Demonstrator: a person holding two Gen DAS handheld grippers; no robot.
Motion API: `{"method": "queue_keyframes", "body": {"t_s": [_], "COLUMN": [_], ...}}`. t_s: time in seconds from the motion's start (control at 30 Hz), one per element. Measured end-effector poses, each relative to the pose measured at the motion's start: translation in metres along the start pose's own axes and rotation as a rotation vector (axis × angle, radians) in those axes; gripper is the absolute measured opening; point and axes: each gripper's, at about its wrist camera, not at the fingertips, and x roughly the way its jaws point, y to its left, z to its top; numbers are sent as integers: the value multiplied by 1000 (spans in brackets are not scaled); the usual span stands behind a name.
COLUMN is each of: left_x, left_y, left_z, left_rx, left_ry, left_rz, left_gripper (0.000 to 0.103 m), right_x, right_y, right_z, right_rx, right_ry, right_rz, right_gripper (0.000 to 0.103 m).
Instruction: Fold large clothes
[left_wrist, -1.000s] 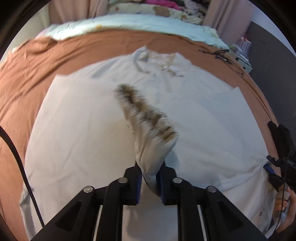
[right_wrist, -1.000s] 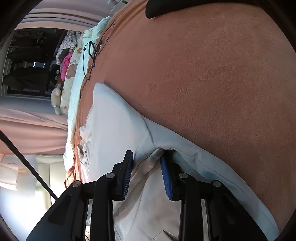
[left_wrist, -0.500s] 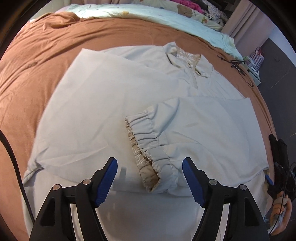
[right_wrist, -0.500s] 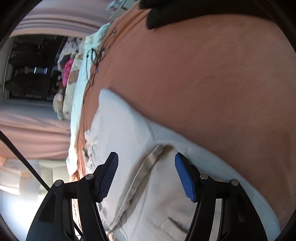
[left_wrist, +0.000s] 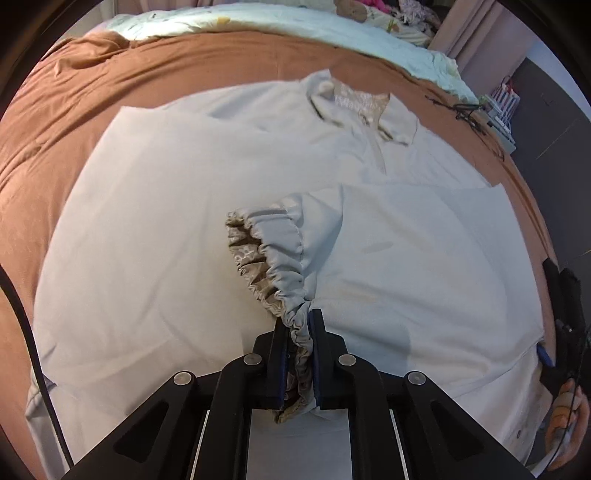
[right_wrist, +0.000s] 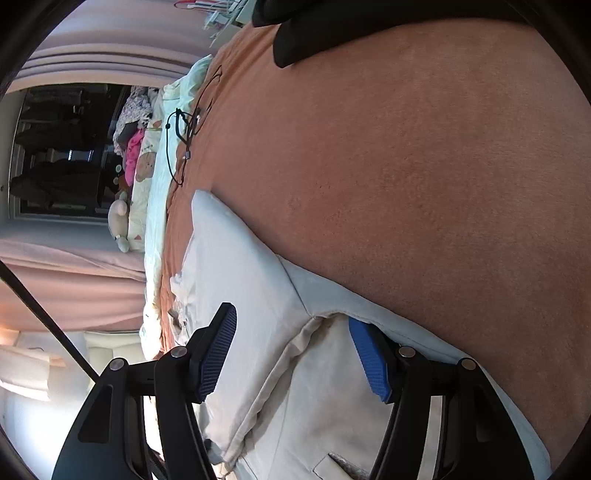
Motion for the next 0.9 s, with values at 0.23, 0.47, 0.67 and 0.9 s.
{"method": "queue_keyframes", "body": {"t_s": [0.23, 0.47, 0.67, 0.9], "left_x": [19, 23, 19, -18], "left_y": [3, 3, 7, 18], "left_z": [-2, -2, -5, -17], "left_rx": [10, 20, -4, -8], "left_ry": [25, -1, 32, 14], "left_rz": [6, -19, 2, 47], "left_gripper": [11, 11, 30, 44], "right_x": [4, 15, 15, -1], "right_y": [4, 14, 6, 24], "right_z": [-2, -3, 3, -8], "right_rx": [-24, -84, -50, -114], "right_ry": [-9, 22, -2, 6], "right_rz": [-6, -2, -22, -36], "right_gripper": [54, 45, 38, 49]}}
